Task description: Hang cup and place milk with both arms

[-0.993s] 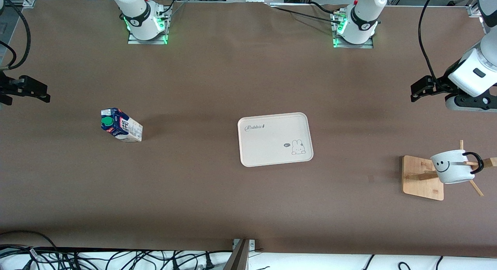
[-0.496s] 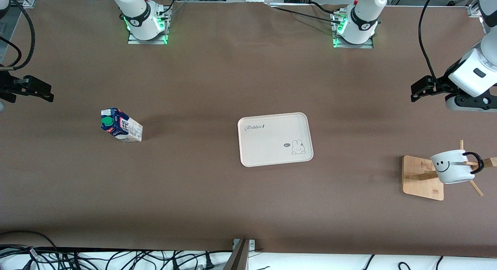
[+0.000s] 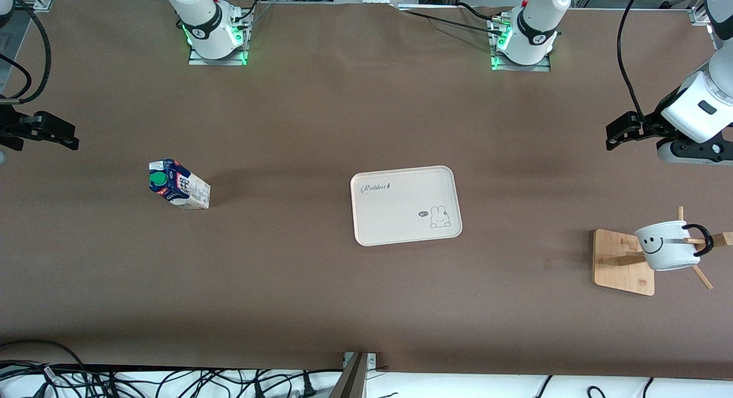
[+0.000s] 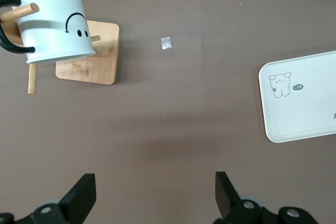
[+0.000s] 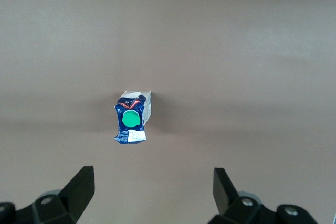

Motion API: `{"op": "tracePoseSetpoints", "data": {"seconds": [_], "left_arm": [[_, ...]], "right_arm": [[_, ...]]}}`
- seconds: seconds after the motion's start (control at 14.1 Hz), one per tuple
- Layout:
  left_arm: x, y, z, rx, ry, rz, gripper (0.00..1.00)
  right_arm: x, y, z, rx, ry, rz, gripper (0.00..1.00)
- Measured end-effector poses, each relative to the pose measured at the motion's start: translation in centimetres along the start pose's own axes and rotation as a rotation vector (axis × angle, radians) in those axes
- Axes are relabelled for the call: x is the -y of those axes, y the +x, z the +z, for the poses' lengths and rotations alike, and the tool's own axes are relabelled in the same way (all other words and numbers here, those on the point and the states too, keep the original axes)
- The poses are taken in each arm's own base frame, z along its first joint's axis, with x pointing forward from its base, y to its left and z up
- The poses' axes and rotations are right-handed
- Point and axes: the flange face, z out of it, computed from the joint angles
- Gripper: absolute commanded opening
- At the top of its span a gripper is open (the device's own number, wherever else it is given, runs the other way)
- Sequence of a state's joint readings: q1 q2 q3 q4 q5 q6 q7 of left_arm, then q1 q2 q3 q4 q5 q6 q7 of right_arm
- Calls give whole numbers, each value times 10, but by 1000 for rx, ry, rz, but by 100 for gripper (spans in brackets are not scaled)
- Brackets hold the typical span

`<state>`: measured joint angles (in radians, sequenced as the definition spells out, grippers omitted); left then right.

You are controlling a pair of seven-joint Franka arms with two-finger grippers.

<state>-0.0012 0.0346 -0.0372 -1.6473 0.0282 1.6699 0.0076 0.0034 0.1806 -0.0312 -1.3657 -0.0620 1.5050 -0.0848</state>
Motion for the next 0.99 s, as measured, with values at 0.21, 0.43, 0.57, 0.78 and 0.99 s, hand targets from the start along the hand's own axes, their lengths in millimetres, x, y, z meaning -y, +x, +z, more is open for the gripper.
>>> {"op": "tracePoseSetpoints", "data": {"seconds": [0.21,0.43,0.57,0.78,0.99], "left_arm": [[0,0,0,0,0,0,100],[0,0,0,0,0,0,100],[0,0,0,0,0,0,100],[0,0,0,0,0,0,100],[0,0,0,0,0,0,100]], "right_arm": [[0,0,0,1,0,1,100],[1,0,3,6,1,-2,100],[1,0,4,8,1,-2,100],[1,0,1,2,0,-1,100],[1,-4,0,25,3,-1,100]]}}
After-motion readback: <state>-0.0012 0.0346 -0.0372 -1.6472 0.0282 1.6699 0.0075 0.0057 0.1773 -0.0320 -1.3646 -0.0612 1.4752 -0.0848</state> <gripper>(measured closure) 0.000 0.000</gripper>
